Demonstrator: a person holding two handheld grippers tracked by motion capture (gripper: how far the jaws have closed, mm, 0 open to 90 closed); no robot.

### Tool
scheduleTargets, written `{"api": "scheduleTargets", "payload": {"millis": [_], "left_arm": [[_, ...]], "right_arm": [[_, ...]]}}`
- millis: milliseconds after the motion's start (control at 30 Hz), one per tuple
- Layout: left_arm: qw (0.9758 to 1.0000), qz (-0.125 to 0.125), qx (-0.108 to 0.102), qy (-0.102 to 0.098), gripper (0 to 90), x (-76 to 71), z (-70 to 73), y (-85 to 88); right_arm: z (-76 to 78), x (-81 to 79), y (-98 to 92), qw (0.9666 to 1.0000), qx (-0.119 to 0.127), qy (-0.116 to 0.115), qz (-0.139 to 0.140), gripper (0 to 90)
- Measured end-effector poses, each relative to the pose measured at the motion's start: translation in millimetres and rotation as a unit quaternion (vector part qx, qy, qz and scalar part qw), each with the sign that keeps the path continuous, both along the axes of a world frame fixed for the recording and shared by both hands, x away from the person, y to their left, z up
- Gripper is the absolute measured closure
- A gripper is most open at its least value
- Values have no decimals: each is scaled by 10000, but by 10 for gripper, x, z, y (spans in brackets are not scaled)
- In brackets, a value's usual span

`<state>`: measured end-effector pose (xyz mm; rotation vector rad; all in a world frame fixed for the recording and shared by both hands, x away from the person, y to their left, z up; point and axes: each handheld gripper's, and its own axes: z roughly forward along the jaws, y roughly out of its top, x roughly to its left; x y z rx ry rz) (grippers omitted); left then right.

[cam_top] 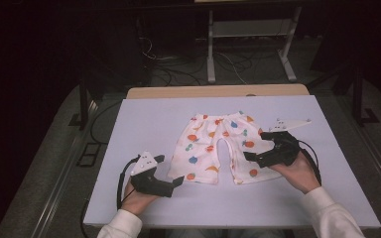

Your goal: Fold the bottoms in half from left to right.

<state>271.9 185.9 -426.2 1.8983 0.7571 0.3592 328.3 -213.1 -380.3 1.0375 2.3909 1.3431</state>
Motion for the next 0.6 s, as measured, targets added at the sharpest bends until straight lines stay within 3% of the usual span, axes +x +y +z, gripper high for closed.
{"api": "scheduleTargets", "payload": {"millis": [600], "left_arm": [[10000,-15,0,10,0,2,-1,-4]], "right_arm": [[62,191,168,10000,-30,24,11,0]]}}
